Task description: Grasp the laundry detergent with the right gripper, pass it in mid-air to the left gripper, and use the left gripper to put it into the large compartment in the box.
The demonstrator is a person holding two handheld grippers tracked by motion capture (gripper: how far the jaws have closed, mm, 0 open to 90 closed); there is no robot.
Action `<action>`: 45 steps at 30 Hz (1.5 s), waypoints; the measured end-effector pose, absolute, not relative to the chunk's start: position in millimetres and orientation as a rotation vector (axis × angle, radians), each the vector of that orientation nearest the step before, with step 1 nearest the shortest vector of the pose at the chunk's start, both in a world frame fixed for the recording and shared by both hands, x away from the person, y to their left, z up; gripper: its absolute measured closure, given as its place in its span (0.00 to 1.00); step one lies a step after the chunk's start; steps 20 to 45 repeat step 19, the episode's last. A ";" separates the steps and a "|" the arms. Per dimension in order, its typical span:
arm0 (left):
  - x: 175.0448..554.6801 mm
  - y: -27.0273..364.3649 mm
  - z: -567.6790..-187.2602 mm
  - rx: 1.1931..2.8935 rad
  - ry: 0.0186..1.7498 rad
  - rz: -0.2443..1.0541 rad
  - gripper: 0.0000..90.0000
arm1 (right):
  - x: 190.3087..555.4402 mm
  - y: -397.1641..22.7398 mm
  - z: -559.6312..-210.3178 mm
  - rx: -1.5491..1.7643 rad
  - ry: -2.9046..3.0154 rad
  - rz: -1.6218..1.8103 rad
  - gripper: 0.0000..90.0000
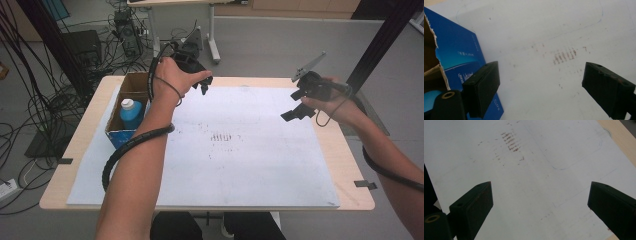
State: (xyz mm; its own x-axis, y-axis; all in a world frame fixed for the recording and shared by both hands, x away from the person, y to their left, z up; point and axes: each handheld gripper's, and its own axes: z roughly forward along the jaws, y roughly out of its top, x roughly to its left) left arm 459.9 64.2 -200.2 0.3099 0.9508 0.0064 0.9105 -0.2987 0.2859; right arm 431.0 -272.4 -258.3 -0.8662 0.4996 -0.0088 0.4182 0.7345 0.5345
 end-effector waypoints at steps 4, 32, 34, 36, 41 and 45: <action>460.7 62.2 -199.2 2.349 1.698 0.257 0.16 | 431.3 -271.4 -258.8 0.739 2.785 0.801 0.07; 460.3 58.8 -200.8 2.357 1.693 0.255 0.17 | 430.4 -272.0 -260.9 0.742 2.785 0.805 0.07; 460.3 58.8 -200.8 2.357 1.693 0.255 0.17 | 430.4 -272.0 -260.9 0.742 2.785 0.805 0.07; 460.3 58.8 -200.8 2.357 1.693 0.255 0.17 | 430.4 -272.0 -260.9 0.742 2.785 0.805 0.07; 460.3 58.8 -200.8 2.357 1.693 0.255 0.17 | 430.4 -272.0 -260.9 0.742 2.785 0.805 0.07; 460.3 58.8 -200.8 2.357 1.693 0.255 0.17 | 430.4 -272.0 -260.9 0.742 2.785 0.805 0.07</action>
